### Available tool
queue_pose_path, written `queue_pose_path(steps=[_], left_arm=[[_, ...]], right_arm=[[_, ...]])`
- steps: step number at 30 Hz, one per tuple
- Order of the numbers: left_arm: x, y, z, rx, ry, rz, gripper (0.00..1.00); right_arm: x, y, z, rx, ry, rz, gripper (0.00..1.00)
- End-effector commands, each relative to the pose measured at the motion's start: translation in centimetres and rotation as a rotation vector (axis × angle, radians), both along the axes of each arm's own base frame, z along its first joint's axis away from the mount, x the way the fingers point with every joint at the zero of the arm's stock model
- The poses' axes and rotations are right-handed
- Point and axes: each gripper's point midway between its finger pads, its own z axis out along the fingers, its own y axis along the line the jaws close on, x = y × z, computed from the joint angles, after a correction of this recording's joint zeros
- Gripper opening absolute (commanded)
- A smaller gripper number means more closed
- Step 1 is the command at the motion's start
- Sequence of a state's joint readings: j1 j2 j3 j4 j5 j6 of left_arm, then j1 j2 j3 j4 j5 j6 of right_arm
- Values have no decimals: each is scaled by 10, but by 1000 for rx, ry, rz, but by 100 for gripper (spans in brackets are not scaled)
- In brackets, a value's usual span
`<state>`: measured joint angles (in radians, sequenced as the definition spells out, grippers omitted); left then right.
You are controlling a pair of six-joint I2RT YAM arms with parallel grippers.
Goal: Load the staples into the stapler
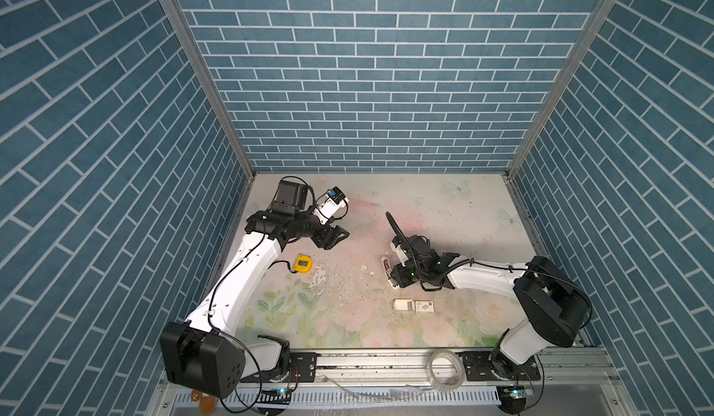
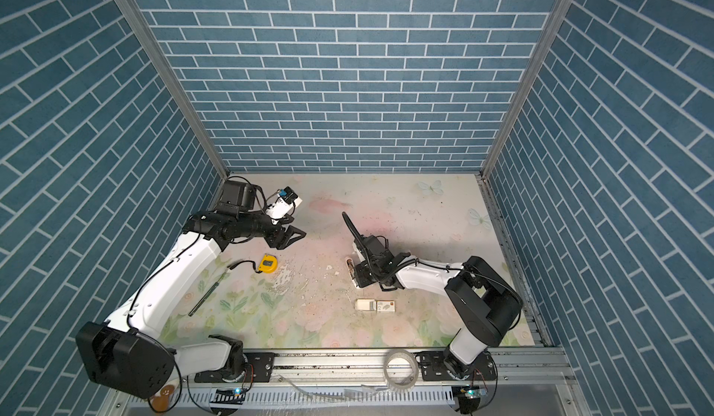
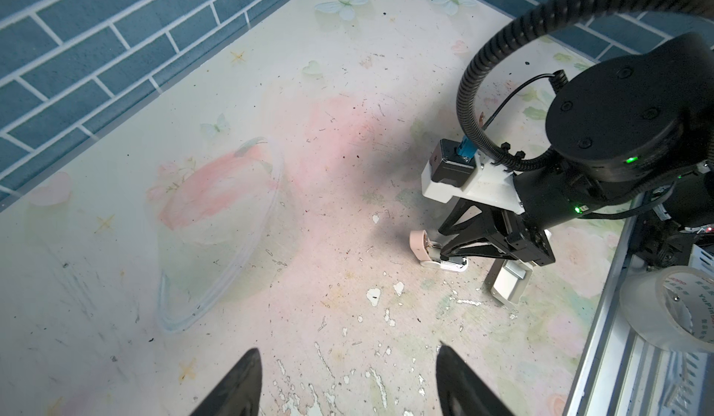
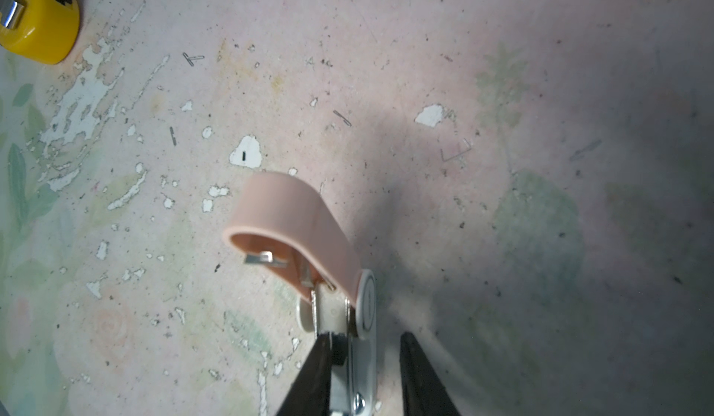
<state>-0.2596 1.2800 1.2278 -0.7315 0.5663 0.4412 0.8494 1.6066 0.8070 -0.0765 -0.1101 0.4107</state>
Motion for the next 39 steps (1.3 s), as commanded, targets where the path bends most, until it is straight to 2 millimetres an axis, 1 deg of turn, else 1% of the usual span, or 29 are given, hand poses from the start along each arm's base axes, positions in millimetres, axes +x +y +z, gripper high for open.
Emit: queue_pose_path(steps=[1, 7, 15, 18, 21, 27, 30, 32, 34, 39], left_arm=[[-3, 2, 1, -6, -5, 1, 72], [-3, 2, 2, -8, -6, 3, 73], [-4, 3, 2, -6, -8, 4, 72], [-4, 3, 4, -6, -14, 6, 73], [-4, 4, 5, -4, -19, 5, 73], [-3, 3, 8, -5, -22, -1, 73], [-2, 1, 9, -5, -20, -14, 73], [-2, 0, 10, -4, -20, -24, 73], [-2, 0, 13, -2, -25, -35, 73], [-3, -6, 14, -7, -21, -88, 73]], right_arm=[[-5, -8, -12, -56, 27, 29, 31], [-8, -11, -18, -76, 39, 31, 30], [-9, -13, -17, -85, 39, 37, 30], [-9, -12, -17, -80, 36, 38, 32], [-5, -9, -10, -57, 12, 33, 34], [5, 0, 23, 22, -72, 24, 42], [5, -1, 36, 53, -101, 23, 45], [1, -4, 42, 70, -114, 32, 47], [-6, -5, 44, 91, -103, 45, 49], [-21, -14, 34, 154, -107, 29, 53]])
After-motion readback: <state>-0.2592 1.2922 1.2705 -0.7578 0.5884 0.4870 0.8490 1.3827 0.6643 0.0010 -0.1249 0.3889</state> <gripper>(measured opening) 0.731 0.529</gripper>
